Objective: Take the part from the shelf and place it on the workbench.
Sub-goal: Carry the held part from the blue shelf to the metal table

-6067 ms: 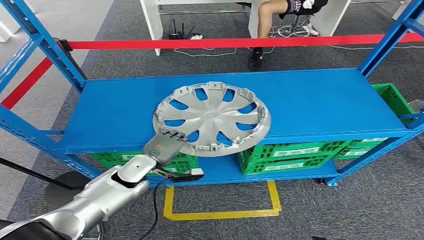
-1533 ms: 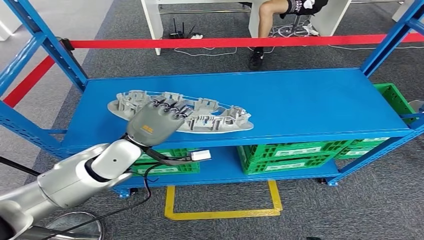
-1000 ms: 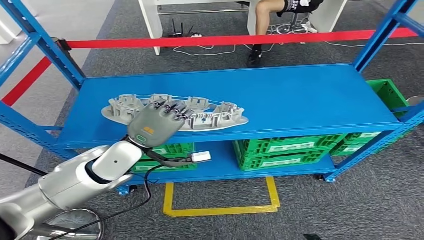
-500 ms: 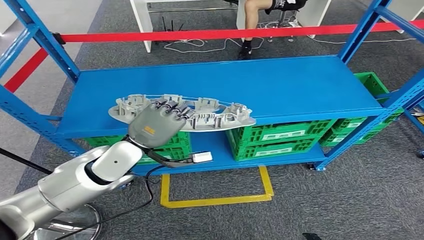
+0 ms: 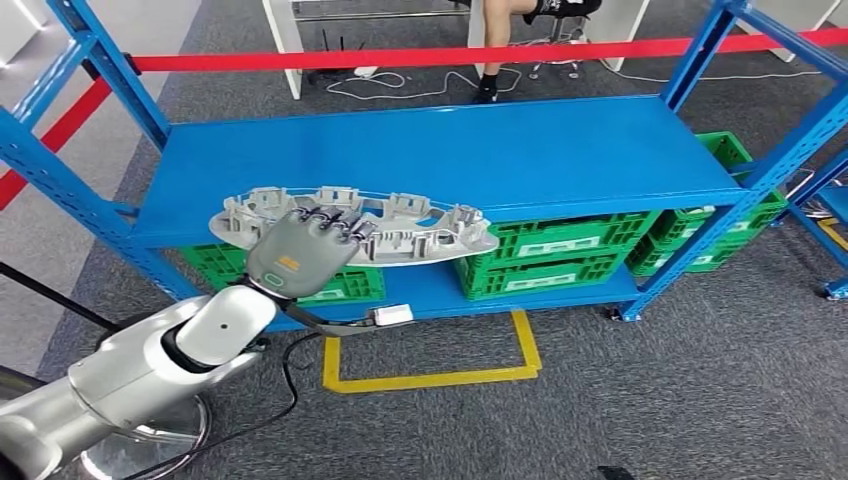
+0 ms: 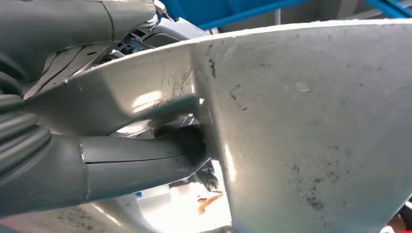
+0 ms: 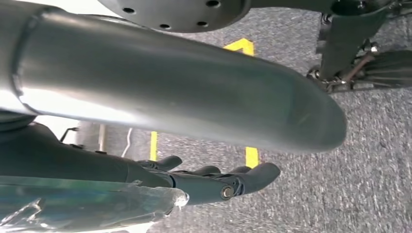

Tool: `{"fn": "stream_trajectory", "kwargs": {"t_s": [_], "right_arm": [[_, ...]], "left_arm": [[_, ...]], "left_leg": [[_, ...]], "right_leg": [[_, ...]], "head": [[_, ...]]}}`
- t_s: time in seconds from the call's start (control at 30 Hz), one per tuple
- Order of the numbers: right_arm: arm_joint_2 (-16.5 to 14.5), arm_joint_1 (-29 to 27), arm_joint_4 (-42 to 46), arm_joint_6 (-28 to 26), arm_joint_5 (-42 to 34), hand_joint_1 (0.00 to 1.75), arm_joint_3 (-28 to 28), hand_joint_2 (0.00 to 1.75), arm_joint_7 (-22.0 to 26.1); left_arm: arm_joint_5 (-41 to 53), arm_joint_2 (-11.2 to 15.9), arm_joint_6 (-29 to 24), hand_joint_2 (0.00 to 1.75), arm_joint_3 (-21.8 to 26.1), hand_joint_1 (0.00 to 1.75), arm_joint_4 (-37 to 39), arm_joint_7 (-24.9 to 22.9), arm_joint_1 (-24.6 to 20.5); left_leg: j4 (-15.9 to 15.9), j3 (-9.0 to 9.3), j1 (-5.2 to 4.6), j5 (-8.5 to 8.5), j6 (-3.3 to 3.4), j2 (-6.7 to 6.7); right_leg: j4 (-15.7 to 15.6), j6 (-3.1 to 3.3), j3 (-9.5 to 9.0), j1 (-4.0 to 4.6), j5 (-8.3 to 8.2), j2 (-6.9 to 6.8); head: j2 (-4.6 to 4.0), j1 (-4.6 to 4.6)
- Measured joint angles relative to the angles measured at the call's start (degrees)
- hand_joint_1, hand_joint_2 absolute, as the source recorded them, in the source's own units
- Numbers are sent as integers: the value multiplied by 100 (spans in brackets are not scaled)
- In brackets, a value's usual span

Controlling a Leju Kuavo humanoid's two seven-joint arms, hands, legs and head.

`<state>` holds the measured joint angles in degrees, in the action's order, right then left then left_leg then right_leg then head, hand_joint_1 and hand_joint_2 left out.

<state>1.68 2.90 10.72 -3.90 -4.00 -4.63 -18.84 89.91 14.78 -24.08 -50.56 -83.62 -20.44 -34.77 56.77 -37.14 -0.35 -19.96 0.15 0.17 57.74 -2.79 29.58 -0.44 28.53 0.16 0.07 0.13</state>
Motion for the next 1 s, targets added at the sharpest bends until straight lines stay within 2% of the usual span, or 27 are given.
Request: {"fn": "stream_trajectory", "kwargs": {"t_s": [0.03,0.07,0.1,0.13,0.17,0.2,0.23,0.27,0.3,0.37,0.4,0.43,0.47,0.53,0.57,0.6,0.67,0.7,0.73,0.77,0.8,0.83,0.87,0.9,0.93,0.97,1.0], "right_arm": [[-22,0,1,-25,6,0,2,0,0],[-41,2,2,-54,16,0,3,0,0],[-64,4,3,-86,33,0,4,0,0],[-88,8,5,-123,58,0,4,0,0],[-112,9,7,-160,89,0,4,0,0],[-145,7,8,-196,125,0,3,0,0],[-179,5,8,-229,166,0,1,0,0],[-219,5,8,-257,210,0,-3,0,0],[-261,5,8,-287,255,0,-11,0,0],[-350,14,13,-342,341,0,-38,0,-2],[-397,23,18,-372,379,0,-52,0,-3],[-436,35,21,-405,414,0,-67,0,-5],[-473,44,25,-435,441,0,-82,0,-7],[-534,48,24,-491,471,0,-113,0,-7],[-563,41,22,-511,472,0,-126,0,-7],[-593,38,22,-534,468,0,-136,0,-14],[-658,65,22,-576,450,0,-144,0,-42],[-691,91,23,-591,439,0,-145,0,-55],[-717,116,26,-603,431,0,-145,0,-61],[-740,136,29,-611,425,0,-145,0,-60],[-755,150,33,-618,423,0,-145,0,-60],[-767,161,37,-625,422,0,-145,0,-66],[-773,174,43,-629,421,0,-145,0,-81],[-778,191,51,-633,420,0,-145,0,-110],[-788,205,58,-637,419,0,-145,0,-137],[-797,216,66,-640,418,0,-144,0,-159],[-805,221,70,-644,417,0,-144,0,-171]], "left_arm": [[1,29,3,175,7,175,-5,-27,25],[1,66,6,175,12,175,-11,-63,54],[1,106,8,175,19,175,-18,-111,83],[0,147,4,175,28,175,-25,-168,111],[-1,184,-4,175,38,175,-33,-230,143],[-1,226,-16,175,49,175,-39,-298,183],[-3,273,-28,175,57,175,-47,-374,232],[-6,332,-39,175,62,175,-57,-460,285],[-12,395,-46,175,64,175,-78,-559,340],[-25,529,-51,175,71,175,-156,-764,438],[-28,591,-52,175,83,175,-210,-854,473],[-27,656,-53,175,102,175,-260,-929,502],[-22,713,-54,175,121,175,-299,-984,524],[-10,818,-54,175,145,175,-337,-1046,584],[-6,852,-55,175,145,175,-345,-1058,620],[-3,881,-59,175,146,175,-356,-1066,659],[-2,901,-73,175,153,175,-374,-1036,729],[-2,906,-81,175,158,175,-379,-1004,762],[-2,909,-89,175,162,175,-380,-968,793],[-3,911,-95,175,164,175,-381,-937,821],[-3,911,-98,175,166,175,-381,-917,846],[-4,912,-101,175,169,175,-383,-904,864],[-4,912,-102,175,175,175,-386,-896,876],[-4,916,-102,175,188,175,-391,-891,881],[-3,921,-104,175,204,175,-396,-889,882],[-1,925,-109,175,219,175,-401,-889,882],[1,929,-114,175,232,175,-404,-889,882]], "left_leg": [[6,-21,7,-6,-36,-5],[73,-64,11,-117,-74,-11],[253,-136,17,-334,-109,-17],[550,-235,28,-629,-138,-20],[937,-340,37,-924,-163,-20],[1318,-420,45,-1126,-183,-20],[1580,-436,50,-1196,-196,-19],[1660,-370,54,-1146,-204,-20],[1548,-216,59,-1017,-208,-20],[854,337,74,-816,-210,-24],[466,600,77,-823,-190,-35],[174,779,75,-855,-161,-43],[16,855,62,-887,-121,-50],[-29,776,48,-804,-13,-36],[-30,725,47,-742,39,-27],[-38,661,52,-669,86,-20],[-35,502,44,-528,137,-19],[-31,411,33,-455,146,-19],[-26,315,19,-380,150,-17],[-21,219,3,-306,150,-14],[-18,128,-13,-235,148,-11],[-16,47,-26,-167,144,-9],[-13,-16,-37,-104,134,-8],[-9,-62,-47,-45,118,-5],[-13,-84,-48,17,96,0],[-24,-95,-43,78,67,6],[-44,-98,-35,141,34,10]], "right_leg": [[-12,46,31,-4,-51,-4],[-21,105,68,-13,-117,-11],[-37,154,127,-28,-197,-18],[-40,185,194,-35,-277,-24],[-38,203,289,-37,-353,-21],[-34,203,385,-37,-426,-18],[-28,200,479,-37,-496,-15],[-20,195,575,-38,-563,-12],[-11,186,668,-40,-630,-6],[18,146,830,-36,-750,15],[34,116,893,-28,-805,25],[36,84,939,-20,-870,34],[24,53,970,-14,-935,39],[-25,-10,1005,-31,-1037,39],[14,-35,1046,-40,-953,32],[163,-57,1110,-44,-750,26],[829,-78,1295,-39,-121,15],[1238,-80,1367,-33,127,16],[1567,-75,1388,-24,235,16],[1741,-58,1333,-13,209,16],[1710,-32,1174,2,83,15],[1484,4,914,21,-63,15],[1086,50,582,44,-97,9],[619,85,234,65,-48,0],[256,110,-1,85,30,-3],[18,128,-132,104,111,-6],[-73,142,-155,114,102,-3]], "head": [[0,3],[0,-9],[0,-23],[0,-34],[0,-48],[0,-51],[0,-52],[0,-54],[0,-55],[0,-57],[0,-58],[0,-62],[0,-67],[0,-79],[0,-76],[0,-70],[0,-52],[0,-49],[0,-49],[0,-49],[0,-49],[0,-50],[0,-49],[0,-53],[0,-56],[0,-52],[0,-48]]}}
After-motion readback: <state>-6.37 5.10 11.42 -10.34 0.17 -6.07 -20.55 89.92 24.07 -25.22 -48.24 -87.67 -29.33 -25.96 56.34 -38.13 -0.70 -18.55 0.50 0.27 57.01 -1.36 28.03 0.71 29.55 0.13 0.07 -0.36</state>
